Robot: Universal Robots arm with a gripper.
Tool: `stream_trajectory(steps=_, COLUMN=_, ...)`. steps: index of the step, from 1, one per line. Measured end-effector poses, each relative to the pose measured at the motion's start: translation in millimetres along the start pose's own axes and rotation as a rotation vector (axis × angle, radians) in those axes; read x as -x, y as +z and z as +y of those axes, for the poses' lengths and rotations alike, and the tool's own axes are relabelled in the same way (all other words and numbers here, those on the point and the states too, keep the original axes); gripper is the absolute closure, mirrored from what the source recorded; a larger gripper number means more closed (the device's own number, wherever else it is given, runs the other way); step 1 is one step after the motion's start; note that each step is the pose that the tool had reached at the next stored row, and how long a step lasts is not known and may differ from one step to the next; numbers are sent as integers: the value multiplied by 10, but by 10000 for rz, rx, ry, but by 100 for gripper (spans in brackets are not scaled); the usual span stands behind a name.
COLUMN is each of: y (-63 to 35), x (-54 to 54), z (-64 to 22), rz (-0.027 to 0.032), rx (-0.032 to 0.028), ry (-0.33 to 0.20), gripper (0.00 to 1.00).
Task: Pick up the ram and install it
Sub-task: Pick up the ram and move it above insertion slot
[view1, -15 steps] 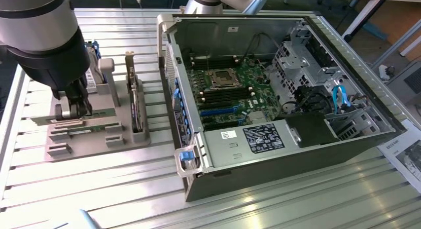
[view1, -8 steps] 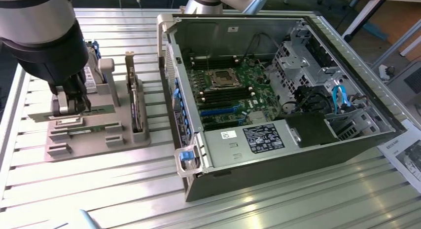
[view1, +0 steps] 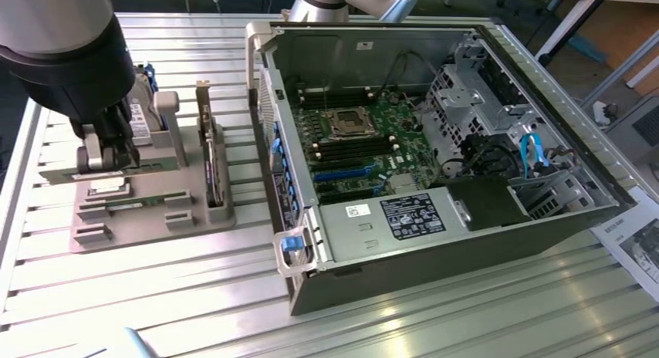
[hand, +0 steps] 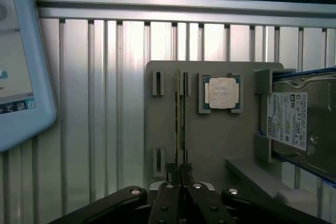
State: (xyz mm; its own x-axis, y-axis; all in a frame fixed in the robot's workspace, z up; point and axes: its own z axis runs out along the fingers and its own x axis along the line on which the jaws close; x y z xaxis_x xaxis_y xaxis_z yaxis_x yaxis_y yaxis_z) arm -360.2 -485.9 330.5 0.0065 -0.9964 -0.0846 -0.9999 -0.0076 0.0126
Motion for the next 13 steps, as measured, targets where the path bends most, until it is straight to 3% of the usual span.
stream_trajectory(steps=13, y=-302, x=26, z=-17, rz=-191, rx=0, ry=-3, gripper=88)
